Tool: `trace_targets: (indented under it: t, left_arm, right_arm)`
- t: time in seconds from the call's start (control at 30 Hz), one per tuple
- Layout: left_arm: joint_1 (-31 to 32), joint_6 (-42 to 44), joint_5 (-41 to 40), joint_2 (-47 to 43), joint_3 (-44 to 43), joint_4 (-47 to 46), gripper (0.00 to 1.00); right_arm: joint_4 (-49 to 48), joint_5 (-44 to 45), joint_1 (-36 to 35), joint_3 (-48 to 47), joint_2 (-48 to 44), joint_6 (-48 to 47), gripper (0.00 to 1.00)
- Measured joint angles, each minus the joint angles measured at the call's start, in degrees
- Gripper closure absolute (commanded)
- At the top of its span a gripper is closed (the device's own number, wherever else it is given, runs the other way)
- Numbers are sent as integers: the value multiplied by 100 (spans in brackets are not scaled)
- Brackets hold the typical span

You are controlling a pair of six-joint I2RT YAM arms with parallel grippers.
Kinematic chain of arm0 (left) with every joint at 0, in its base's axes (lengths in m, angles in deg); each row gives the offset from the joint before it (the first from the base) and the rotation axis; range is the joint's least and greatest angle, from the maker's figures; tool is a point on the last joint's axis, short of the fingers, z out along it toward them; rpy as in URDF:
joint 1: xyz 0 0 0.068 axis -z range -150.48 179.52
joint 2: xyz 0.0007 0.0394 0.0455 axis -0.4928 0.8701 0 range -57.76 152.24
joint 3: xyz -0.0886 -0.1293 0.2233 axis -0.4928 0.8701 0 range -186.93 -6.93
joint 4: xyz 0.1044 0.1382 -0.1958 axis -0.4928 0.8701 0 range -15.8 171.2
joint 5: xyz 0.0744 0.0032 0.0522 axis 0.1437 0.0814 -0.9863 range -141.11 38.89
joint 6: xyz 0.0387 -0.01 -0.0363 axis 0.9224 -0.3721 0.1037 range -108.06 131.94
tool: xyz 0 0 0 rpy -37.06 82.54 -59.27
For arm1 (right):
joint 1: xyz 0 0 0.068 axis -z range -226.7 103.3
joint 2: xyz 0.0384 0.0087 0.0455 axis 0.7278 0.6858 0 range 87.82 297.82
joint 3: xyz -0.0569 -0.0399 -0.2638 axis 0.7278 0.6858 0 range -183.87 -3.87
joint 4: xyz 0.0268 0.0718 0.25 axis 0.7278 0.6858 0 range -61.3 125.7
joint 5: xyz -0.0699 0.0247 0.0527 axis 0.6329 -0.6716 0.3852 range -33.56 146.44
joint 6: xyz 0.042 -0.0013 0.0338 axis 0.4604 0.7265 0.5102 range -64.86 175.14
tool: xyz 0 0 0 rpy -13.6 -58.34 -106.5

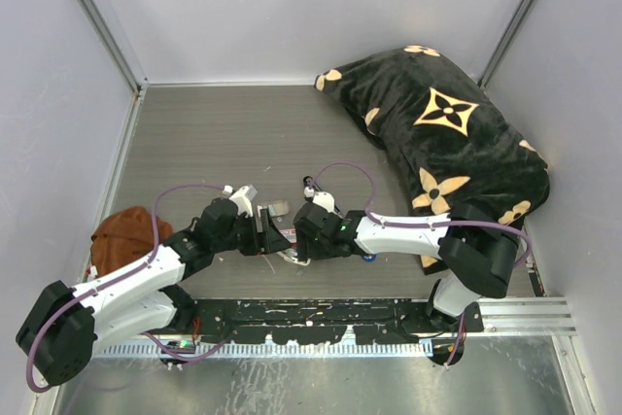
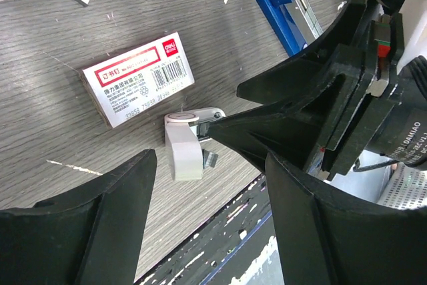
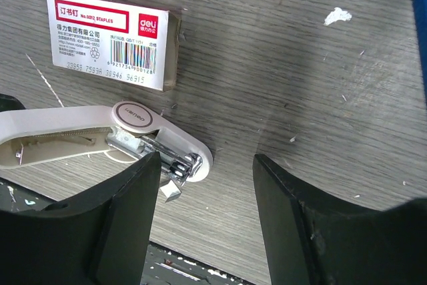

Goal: Load the staples into the stapler
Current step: Adjust the staple in the stapler.

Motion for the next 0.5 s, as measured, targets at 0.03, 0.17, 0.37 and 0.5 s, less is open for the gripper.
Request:
trace_targets:
  t: [0.03, 0.17, 0.37, 0.5]
  left_arm:
    - [0, 0, 9, 0, 0, -11, 32]
    - [0, 2, 48, 0, 0, -20, 32]
    - [0, 2, 79, 0, 0, -22, 32]
    - [-2, 2, 118, 0, 4, -48, 32]
  right_arm:
    - [0, 4, 0, 0, 9, 2, 38]
    - [9, 24, 0, -2, 26, 48, 39]
    - [44, 52, 0, -2, 26, 114, 42]
    - [63, 70, 0, -7, 24, 142, 46]
